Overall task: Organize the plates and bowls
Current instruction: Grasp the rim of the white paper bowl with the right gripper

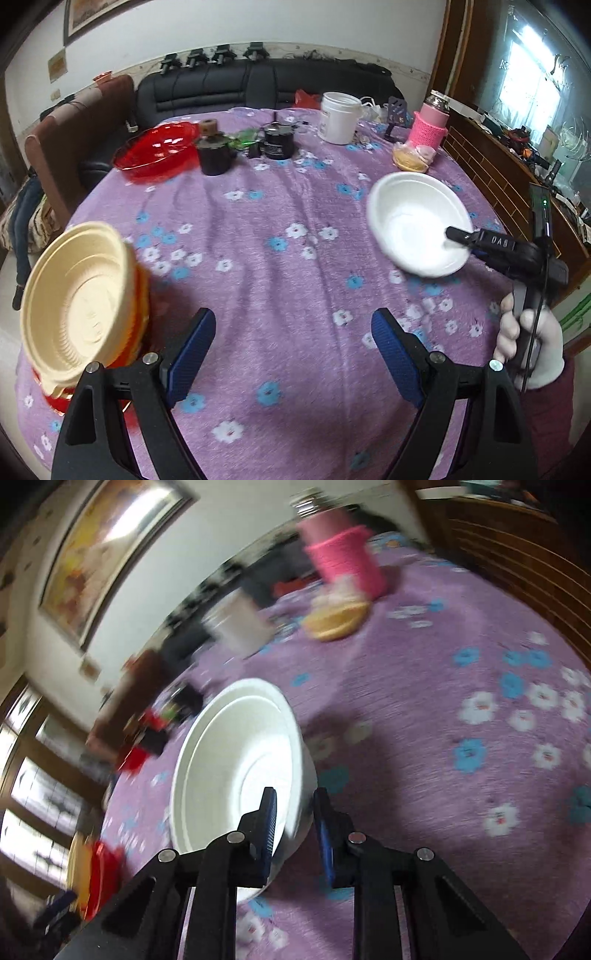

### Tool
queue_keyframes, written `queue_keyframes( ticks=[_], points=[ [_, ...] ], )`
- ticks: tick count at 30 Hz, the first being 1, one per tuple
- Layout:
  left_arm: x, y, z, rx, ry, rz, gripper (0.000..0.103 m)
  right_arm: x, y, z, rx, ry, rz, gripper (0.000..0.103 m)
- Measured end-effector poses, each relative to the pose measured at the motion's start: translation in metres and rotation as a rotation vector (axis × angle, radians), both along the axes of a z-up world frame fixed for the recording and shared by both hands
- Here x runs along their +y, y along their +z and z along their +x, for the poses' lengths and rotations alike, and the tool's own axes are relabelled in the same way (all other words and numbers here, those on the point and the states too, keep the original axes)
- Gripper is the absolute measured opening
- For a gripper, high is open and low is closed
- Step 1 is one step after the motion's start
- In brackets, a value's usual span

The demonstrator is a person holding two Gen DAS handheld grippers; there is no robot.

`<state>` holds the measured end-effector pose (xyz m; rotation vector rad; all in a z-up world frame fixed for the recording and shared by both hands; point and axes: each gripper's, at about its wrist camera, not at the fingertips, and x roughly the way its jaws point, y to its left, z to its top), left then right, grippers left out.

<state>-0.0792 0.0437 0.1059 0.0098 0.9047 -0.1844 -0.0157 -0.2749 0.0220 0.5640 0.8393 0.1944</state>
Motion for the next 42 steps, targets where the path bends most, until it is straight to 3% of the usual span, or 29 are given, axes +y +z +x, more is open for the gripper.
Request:
queue_keyframes(
  ticks=[4,11,14,21,23,25,27,32,37,42],
  points=[
    [-0.02,-0.004,0.022,0.012,-0.031,-0.008,0.086,0.017,0.005,-0.003,-0.016,0.065,-0.016,0.023],
    [-0.051,-0.029,0.092,0.113,-0.028,-0.072,0.085,0.012,0.007,-0.006,-0.013,0.001,-0.087,0.022],
    [-0.067,-0.044,0.117,0.16,-0.029,-0.101,0.085,0.001,0.008,-0.006,-0.009,-0.033,-0.061,0.014],
    [-0.098,-0.058,0.144,0.182,-0.063,-0.134,0.085,-0.019,0.004,-0.009,-0.006,-0.072,-0.006,0.013],
    [-0.108,-0.062,0.149,0.198,-0.089,-0.131,0.075,-0.018,-0.001,-0.005,0.016,-0.071,-0.002,0.013],
    [-0.118,-0.067,0.153,0.223,-0.124,-0.127,0.044,-0.017,-0.004,-0.002,0.032,-0.068,-0.002,0.013],
    [-0.132,-0.074,0.152,0.26,-0.171,-0.129,0.034,-0.017,-0.005,-0.002,0.037,-0.067,0.001,0.013],
    [-0.164,-0.083,0.135,0.218,-0.223,-0.017,0.034,-0.02,0.005,-0.009,0.005,-0.094,-0.02,0.012],
    [-0.149,-0.07,0.12,0.226,-0.226,-0.089,0.034,-0.024,0.018,-0.02,-0.029,-0.116,-0.004,0.012],
    [-0.114,-0.034,0.092,0.15,-0.205,-0.122,0.034,-0.003,0.035,-0.035,-0.058,-0.078,-0.01,0.013]
  ],
)
